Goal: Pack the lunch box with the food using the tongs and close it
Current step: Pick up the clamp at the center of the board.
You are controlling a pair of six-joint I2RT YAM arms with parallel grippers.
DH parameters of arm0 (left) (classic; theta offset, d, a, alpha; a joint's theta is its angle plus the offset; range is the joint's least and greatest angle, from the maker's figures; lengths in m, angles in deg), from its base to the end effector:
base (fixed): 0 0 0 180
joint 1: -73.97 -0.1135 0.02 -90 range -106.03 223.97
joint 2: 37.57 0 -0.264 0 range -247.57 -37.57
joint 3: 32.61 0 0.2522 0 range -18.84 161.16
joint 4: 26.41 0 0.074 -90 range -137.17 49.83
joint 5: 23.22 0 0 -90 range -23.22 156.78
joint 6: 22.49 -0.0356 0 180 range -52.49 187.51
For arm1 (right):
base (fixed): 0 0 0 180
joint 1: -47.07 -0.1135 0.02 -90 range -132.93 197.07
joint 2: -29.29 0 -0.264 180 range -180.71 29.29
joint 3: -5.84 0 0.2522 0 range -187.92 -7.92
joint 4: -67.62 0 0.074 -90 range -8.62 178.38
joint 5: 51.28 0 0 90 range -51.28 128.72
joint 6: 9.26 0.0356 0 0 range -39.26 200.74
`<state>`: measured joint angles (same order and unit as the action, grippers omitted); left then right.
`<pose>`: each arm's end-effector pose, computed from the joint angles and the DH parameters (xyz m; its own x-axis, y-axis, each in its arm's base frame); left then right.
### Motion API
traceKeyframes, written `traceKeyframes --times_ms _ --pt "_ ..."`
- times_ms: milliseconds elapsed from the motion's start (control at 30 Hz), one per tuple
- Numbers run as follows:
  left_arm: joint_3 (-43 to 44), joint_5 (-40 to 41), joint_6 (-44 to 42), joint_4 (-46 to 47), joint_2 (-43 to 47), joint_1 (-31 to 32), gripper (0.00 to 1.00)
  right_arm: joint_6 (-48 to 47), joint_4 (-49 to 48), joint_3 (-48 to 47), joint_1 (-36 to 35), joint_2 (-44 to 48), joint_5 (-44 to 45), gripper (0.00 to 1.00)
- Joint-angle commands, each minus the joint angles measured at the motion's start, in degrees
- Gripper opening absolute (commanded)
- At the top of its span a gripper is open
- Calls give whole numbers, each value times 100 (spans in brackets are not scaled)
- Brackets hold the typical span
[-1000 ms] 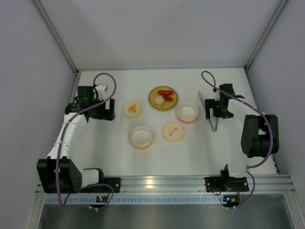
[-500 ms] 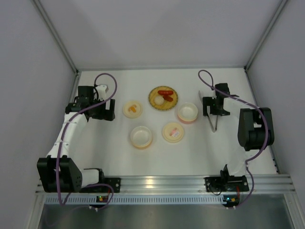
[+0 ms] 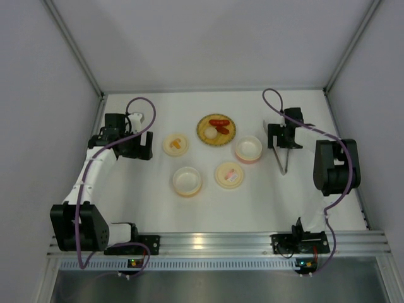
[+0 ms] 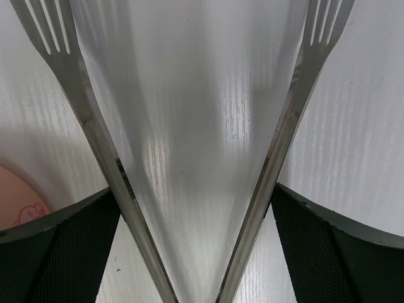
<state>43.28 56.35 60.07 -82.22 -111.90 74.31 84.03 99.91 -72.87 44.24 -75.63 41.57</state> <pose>0.2644 -0.0080 0.2861 -0.7903 0.1320 -0.5984 0.2158 0.9739 -0.0700 0.3711 0.0166 0.1638 -0.8515 0.0153 -0.5241 0.0255 0.9996 -0.0123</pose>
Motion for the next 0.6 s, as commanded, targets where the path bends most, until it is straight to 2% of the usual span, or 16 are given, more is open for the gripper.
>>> traceKeyframes --times_ms 0,300,467,567 --pt "80 33 -47 161 -3 10 98 67 -147 -18 -42 -134 14 97" --pt "98 7 -29 161 6 10 98 40 -261 492 -42 148 40 98" --pt "115 15 -38 144 14 1 98 58 -235 465 -42 95 -22 90" --pt "133 33 -47 135 15 1 98 5 -200 431 -33 112 -30 81"
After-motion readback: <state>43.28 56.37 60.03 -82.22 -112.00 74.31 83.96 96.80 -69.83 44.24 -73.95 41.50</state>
